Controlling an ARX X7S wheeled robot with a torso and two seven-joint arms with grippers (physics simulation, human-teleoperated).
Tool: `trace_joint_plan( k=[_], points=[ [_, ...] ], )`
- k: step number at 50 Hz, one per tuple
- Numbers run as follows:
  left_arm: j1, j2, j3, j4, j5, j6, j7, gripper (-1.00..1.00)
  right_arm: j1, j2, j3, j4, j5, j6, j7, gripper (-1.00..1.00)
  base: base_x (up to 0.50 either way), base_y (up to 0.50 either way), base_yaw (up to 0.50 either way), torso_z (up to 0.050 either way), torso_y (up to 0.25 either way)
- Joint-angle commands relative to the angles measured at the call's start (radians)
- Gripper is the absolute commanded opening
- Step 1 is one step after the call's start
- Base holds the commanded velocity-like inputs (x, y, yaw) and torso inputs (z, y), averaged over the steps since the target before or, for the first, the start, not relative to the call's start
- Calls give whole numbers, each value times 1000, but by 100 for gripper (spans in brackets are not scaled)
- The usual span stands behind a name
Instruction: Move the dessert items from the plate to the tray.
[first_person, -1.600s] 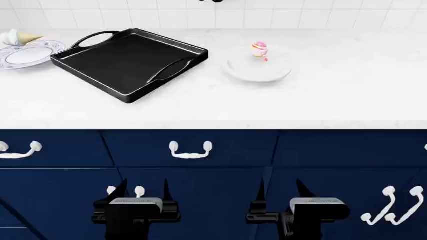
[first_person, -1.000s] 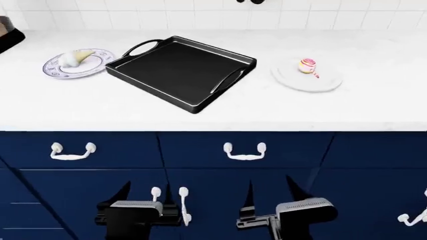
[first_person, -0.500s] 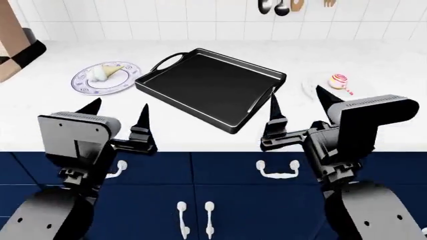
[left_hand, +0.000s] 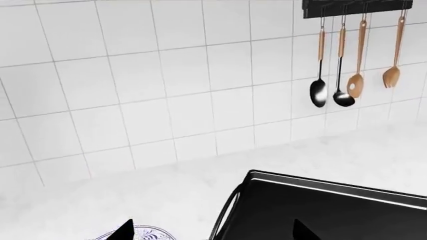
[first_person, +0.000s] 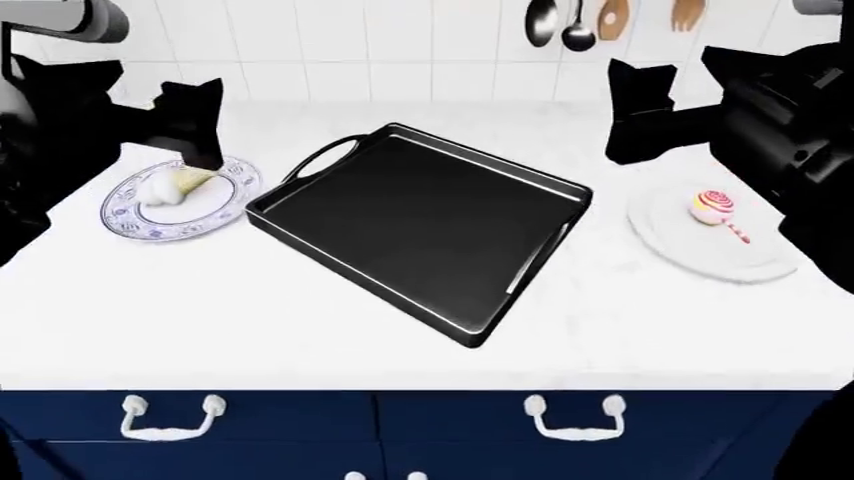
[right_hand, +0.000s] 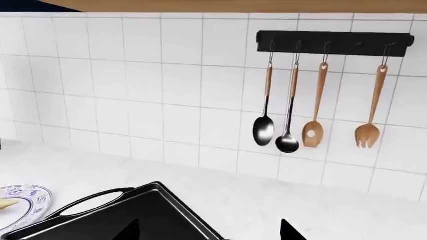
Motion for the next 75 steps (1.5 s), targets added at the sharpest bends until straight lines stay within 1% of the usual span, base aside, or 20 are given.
trace_joint_plan(
  k=[1,6,16,22,25,34,40,46,48,49,51,55,57,59,62,65,67,69,75],
  points=[
    [-123,-59,16,-35,-38,-122,5,100,114,44,17,64,149,72,75,100,500,-12,0,50,0],
    [-111,-69,0,-9,-53,-140,-4,100,100,52,16,62,188,50,74,100,500,-2,0,50,0],
    [-102,-69,19,-10,-66,-135,-11,100,89,75,29,36,264,40,73,100,500,32,0,50,0],
    [-95,-72,33,-14,-70,-127,-14,100,85,83,-8,45,251,-5,60,100,500,238,0,50,0],
    [-85,-79,42,-9,-69,-112,-12,100,92,72,1,74,258,14,84,100,333,255,0,50,0],
    [-82,-101,55,-6,-69,-93,-11,100,95,80,-16,82,272,16,102,100,0,0,0,0,0],
    [-64,-112,57,1,-74,-85,-9,100,88,81,-12,58,332,38,103,100,500,0,0,0,0],
    [-56,-119,57,10,-83,-89,-10,100,90,104,-35,100,335,62,171,100,167,0,0,0,0],
    [-52,-123,54,17,-90,-95,-10,100,89,128,-55,96,337,61,178,100,0,0,0,0,0],
    [-50,-127,53,20,-92,-98,-10,100,86,139,-46,106,370,75,198,100,0,0,0,0,0],
    [-48,-134,49,24,-97,-105,-11,100,73,195,-49,131,497,80,281,100,0,0,0,0,0],
    [-28,-148,29,37,-110,-115,-19,100,44,357,-68,165,769,75,495,100,0,0,0,0,0],
    [-17,-148,19,38,-114,-112,-23,100,-13,445,-43,153,909,61,590,100,0,0,0,0,0],
    [-12,-148,18,37,-115,-111,-25,100,-79,513,-18,158,1021,34,649,100,0,0,0,0,0],
    [-8,-146,17,42,-124,-116,-28,100,-195,588,57,170,1072,22,653,100,0,0,0,0,0],
    [8,-148,5,48,-131,-116,-31,100,-266,633,109,173,1036,53,591,100,0,0,0,0,0],
    [19,-150,-4,52,-136,-115,-33,100,-293,666,108,154,995,66,541,100,0,0,0,0,0],
    [33,-150,-1,45,-131,-101,-33,100,-302,700,89,158,1006,61,522,100,0,0,0,0,0],
    [57,-155,13,33,-125,-69,-27,100,-257,778,-1,205,1075,28,568,100,0,0,0,0,0]
  ],
)
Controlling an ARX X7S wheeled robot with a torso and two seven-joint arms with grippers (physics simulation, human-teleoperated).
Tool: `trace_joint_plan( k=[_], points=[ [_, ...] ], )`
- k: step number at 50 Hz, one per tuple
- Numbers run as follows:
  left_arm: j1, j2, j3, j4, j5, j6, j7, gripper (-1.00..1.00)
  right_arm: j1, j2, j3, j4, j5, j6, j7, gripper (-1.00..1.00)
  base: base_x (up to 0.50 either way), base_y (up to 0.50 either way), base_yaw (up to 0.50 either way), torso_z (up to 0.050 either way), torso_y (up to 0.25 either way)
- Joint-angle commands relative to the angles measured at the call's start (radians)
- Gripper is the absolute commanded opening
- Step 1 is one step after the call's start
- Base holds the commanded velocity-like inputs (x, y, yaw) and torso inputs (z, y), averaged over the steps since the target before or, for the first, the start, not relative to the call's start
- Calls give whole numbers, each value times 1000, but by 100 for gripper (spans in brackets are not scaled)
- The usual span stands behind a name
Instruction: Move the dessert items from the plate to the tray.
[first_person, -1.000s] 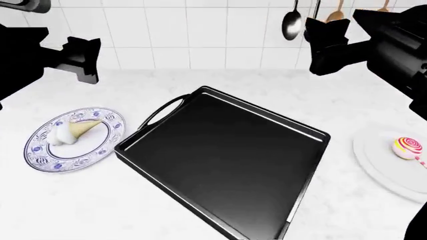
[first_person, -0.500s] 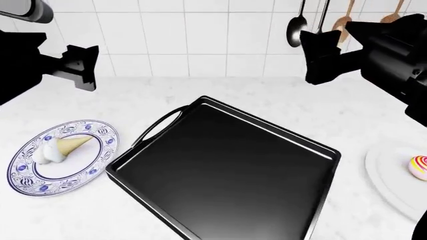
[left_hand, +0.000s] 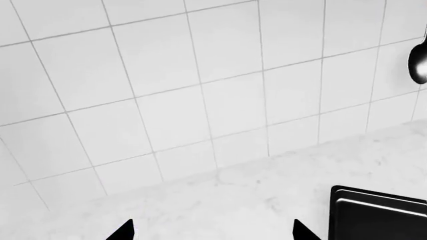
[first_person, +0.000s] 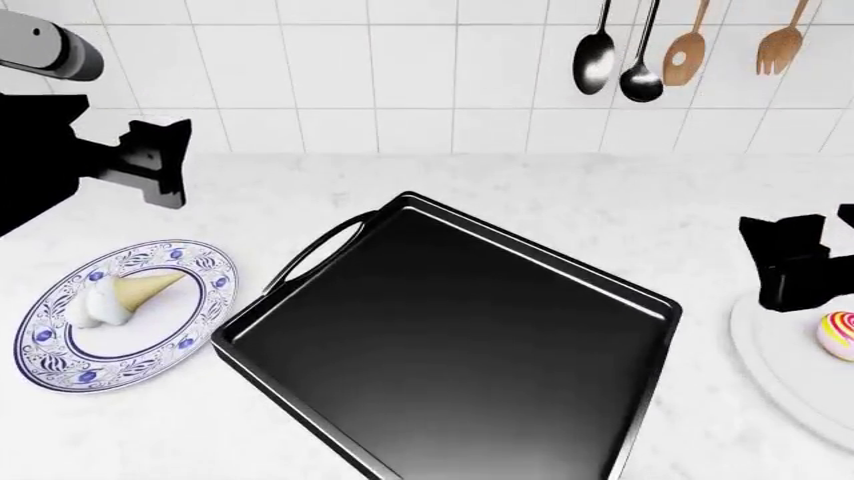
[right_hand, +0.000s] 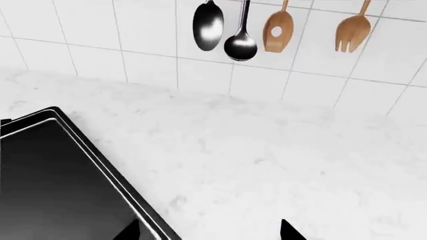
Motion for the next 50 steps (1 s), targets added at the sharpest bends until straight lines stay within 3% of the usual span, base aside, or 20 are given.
trace_joint_plan(
  k=[1,7,12,18,27,36,46,50],
  points=[
    [53,-12,-3,-4,-3,35,1,100,-46,191,-53,47,136,-22,54,100,0,0,0,0,0],
    [68,-21,0,-2,-2,48,1,100,-101,234,-31,64,129,-52,98,100,0,0,0,0,0],
    [64,-24,14,1,-2,48,-1,100,-314,230,144,80,176,-64,187,100,0,0,0,0,0],
    [64,-21,30,-2,-2,55,-2,100,-458,183,324,53,75,5,150,100,0,0,0,0,0],
    [88,-28,26,8,-10,58,-5,100,-418,158,277,7,-100,-80,22,100,0,0,0,0,0],
    [95,-37,16,20,-22,50,-12,100,-326,77,115,35,-243,-188,-60,100,0,0,0,0,0],
    [89,-36,22,21,-31,48,-21,100,-444,74,207,62,-299,-222,-50,100,0,0,0,0,0],
    [94,-38,23,20,-33,52,-22,100,-455,50,174,67,-349,-254,-70,100,0,0,0,0,0]
  ],
)
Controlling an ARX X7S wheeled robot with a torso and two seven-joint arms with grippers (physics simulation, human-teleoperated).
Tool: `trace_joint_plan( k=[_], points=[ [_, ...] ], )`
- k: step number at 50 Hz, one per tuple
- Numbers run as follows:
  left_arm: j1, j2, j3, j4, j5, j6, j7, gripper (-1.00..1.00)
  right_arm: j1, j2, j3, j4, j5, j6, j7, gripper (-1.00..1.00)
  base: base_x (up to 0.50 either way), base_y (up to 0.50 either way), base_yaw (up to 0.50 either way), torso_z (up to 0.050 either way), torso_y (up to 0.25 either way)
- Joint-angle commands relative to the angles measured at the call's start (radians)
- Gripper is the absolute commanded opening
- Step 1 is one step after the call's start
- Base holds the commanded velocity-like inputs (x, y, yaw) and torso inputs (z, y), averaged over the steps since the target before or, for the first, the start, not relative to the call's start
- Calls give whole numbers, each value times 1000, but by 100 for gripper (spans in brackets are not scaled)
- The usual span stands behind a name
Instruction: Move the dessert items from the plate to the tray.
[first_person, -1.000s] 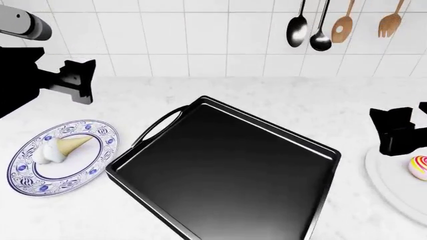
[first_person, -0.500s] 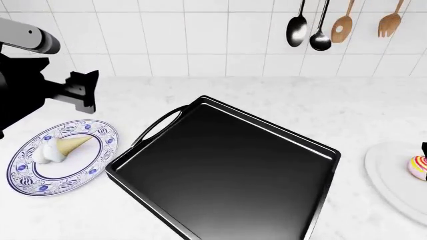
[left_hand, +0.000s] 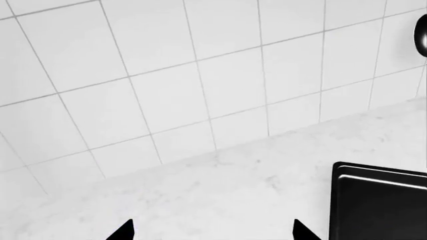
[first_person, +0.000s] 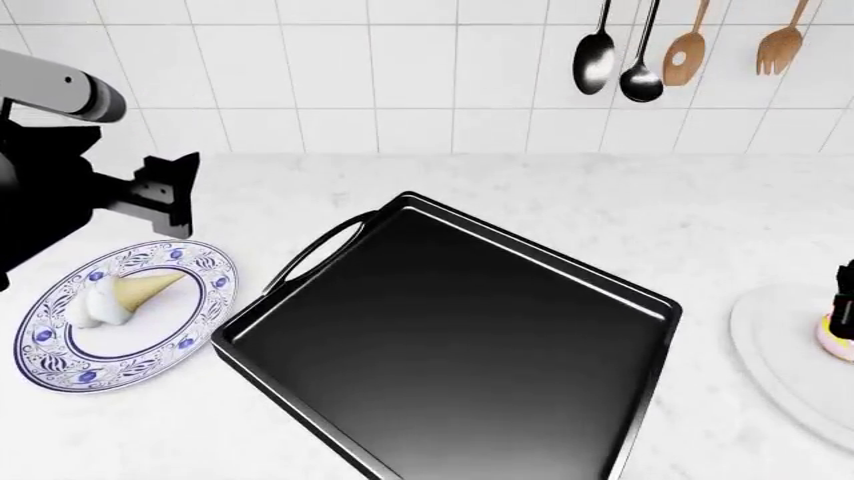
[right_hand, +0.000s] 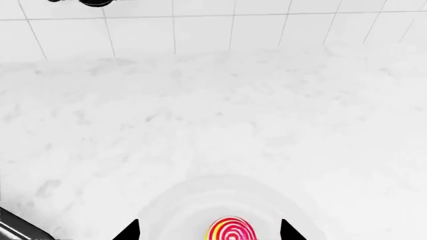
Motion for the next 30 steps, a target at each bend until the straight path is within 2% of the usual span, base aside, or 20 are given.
trace_joint_plan(
  k=[1,11,30],
  points=[
    [7,-4,2,4,-9,2,-7,100,-51,-42,-22,20,-117,-71,-39,100,0,0,0,0,0],
    [13,-8,16,2,-10,18,-5,100,-27,-71,-113,39,-171,-97,-71,100,0,0,0,0,0],
    [36,-23,12,19,-23,34,-7,100,-112,-86,-67,104,-197,-123,-44,100,0,0,0,0,0]
  ],
)
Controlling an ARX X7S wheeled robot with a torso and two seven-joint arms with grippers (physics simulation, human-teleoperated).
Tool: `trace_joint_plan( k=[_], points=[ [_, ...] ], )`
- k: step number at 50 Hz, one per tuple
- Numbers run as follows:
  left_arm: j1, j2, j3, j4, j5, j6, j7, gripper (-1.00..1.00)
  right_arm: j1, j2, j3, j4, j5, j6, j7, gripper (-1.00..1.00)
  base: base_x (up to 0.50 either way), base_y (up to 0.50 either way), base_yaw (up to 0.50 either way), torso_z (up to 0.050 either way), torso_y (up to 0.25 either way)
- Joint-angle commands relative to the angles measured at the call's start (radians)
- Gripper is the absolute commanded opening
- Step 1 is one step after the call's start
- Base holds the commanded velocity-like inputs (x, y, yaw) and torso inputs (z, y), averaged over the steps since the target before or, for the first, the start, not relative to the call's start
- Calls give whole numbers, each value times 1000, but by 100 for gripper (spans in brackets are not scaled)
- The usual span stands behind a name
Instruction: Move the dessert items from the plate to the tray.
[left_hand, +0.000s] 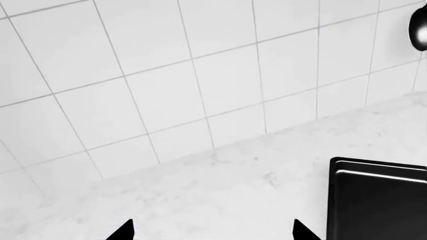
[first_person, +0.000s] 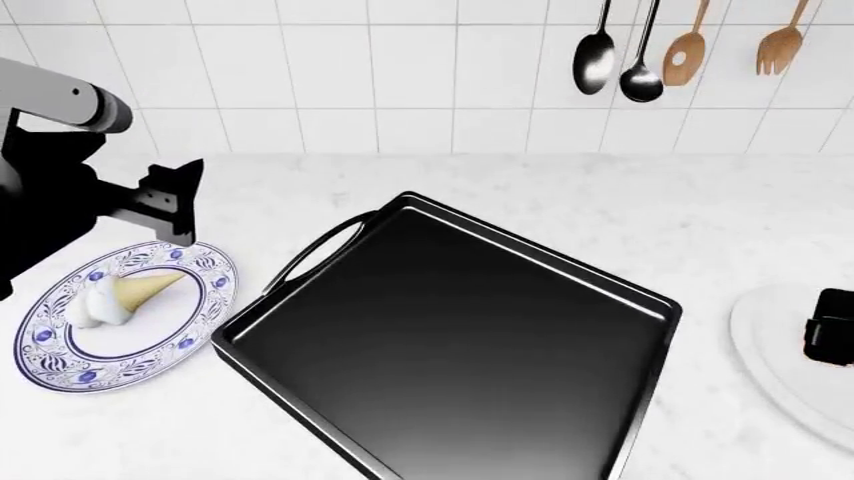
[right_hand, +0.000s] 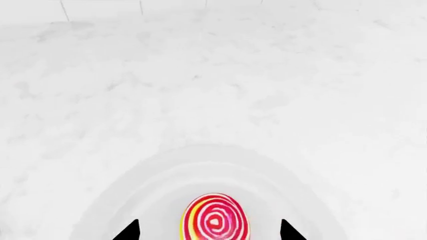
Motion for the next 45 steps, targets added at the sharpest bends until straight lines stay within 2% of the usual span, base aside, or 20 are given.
trace_joint_plan(
  k=[1,17,27,30,45],
  points=[
    [11,-6,1,4,-6,8,-3,100,-37,-14,5,27,-33,-32,-8,100,0,0,0,0,0],
    [11,-8,-7,9,2,46,-15,100,61,-52,-115,102,-124,-92,-60,100,0,0,0,0,0],
    [18,-16,-8,19,2,68,-11,100,15,-48,-86,149,-150,-125,-60,100,0,0,0,0,0],
    [17,-22,10,25,5,76,-3,100,10,-55,-91,151,-152,-129,-62,100,0,0,0,0,-219],
    [23,-12,-28,25,-11,89,-16,100,19,-78,-122,173,-148,-126,-85,100,0,0,0,0,-17]
  ],
)
